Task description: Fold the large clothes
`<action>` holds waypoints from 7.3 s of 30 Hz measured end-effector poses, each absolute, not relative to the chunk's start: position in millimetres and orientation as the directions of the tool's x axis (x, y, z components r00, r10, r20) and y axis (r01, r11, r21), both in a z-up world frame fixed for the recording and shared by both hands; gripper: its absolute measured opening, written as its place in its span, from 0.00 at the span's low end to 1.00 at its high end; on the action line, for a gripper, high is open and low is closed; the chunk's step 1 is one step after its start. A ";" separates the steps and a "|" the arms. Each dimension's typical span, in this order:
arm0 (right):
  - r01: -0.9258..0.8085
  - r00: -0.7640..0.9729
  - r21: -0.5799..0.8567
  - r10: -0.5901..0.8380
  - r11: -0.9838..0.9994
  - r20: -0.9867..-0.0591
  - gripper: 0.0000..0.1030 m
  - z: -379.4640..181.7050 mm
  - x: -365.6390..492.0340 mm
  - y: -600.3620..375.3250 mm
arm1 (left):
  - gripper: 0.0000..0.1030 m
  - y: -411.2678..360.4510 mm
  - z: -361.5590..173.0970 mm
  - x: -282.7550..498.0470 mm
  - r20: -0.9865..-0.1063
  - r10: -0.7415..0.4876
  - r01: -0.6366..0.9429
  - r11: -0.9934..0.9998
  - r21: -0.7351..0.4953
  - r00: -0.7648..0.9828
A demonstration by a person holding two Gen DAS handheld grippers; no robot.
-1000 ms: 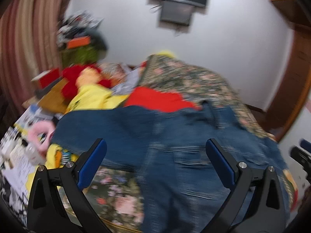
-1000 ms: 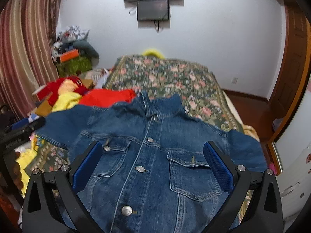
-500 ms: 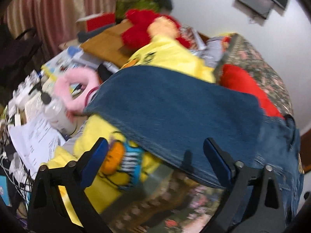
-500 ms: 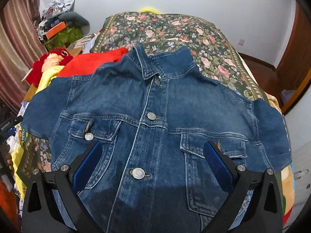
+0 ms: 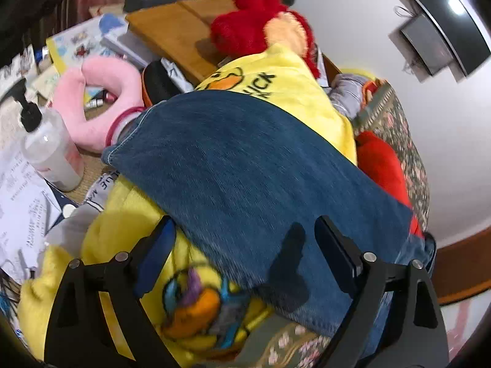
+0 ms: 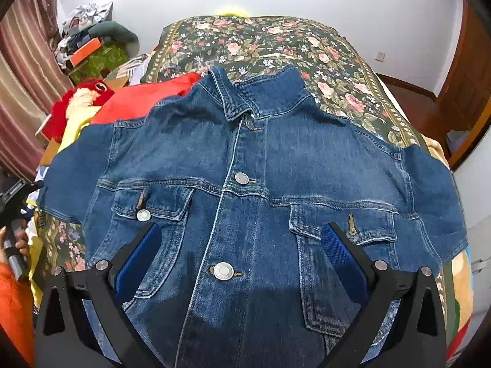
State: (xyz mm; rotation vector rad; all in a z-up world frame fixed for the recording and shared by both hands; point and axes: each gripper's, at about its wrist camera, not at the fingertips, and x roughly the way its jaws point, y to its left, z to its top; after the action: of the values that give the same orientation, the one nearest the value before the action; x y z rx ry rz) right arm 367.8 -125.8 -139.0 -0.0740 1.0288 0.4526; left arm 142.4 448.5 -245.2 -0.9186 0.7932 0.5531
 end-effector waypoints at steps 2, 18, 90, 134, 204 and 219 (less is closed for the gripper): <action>-0.393 0.450 0.138 0.322 0.909 -0.833 1.00 -134.8 366.8 -128.7 | 0.79 460.4 -252.3 145.5 -0.810 0.084 -0.739 0.473 -0.480 0.580; -0.301 0.505 0.185 0.321 0.936 -0.802 1.00 -123.2 369.9 -168.1 | 0.06 474.9 -204.2 145.3 -0.748 0.205 -0.728 0.487 -0.482 0.632; -0.722 0.424 -0.191 0.206 0.665 -0.882 0.98 -177.0 399.6 -54.8 | 0.65 177.3 -203.6 226.5 -0.849 0.036 -0.207 0.975 -0.087 0.528; -0.326 0.483 0.305 0.435 0.895 -0.760 0.15 -140.1 421.0 -266.5 | 0.65 151.7 -217.6 225.1 -0.906 0.068 -0.238 0.971 -0.037 0.418; 0.311 0.451 0.347 0.185 0.885 -0.873 0.32 -226.0 488.2 -453.8 | 0.70 71.1 -170.5 270.4 -0.825 0.044 -0.072 0.997 0.004 0.563; -0.098 0.588 0.460 0.424 0.883 -0.689 0.11 -122.7 461.0 -370.7 | 0.70 66.3 -166.8 262.6 -0.823 -0.009 -0.041 0.998 -0.039 0.567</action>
State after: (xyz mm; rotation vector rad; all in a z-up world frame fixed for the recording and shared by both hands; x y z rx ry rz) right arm 461.0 -370.7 -122.7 0.3981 0.8961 0.3137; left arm 262.6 66.3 -166.8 -0.0556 0.9673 0.0186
